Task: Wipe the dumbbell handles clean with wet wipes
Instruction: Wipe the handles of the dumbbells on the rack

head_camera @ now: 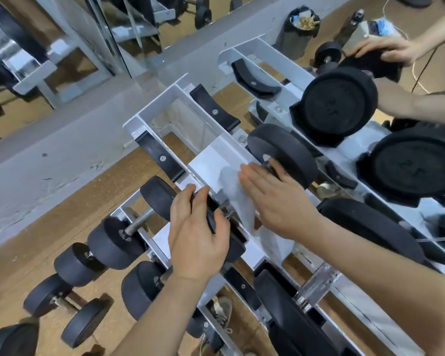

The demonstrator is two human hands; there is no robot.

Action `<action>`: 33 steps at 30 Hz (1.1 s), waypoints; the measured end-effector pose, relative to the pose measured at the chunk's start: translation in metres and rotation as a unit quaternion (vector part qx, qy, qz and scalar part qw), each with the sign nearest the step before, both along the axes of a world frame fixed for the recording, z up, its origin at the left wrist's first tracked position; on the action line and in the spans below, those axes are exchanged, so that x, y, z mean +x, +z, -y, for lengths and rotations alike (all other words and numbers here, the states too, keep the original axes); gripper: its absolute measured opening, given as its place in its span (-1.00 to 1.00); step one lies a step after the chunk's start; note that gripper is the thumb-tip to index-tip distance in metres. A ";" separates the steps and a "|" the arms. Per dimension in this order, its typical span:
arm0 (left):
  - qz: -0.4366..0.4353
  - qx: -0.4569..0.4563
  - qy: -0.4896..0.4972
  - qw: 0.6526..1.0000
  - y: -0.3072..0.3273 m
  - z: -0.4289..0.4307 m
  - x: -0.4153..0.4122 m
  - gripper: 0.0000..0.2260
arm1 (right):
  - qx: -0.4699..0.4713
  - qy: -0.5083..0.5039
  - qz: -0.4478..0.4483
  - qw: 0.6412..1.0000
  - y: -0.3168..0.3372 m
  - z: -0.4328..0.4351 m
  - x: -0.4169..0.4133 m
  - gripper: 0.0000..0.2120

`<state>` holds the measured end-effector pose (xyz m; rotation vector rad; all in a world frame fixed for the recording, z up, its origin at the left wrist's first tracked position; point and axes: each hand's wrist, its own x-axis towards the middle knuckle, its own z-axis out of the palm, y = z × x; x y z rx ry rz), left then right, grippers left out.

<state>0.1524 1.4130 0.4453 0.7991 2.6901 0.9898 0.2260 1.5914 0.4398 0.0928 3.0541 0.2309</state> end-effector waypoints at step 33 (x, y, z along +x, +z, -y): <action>0.023 0.028 0.002 0.999 -0.003 0.000 -0.014 -0.44 | -0.216 -0.164 -0.342 0.900 -0.035 0.038 0.004 -0.68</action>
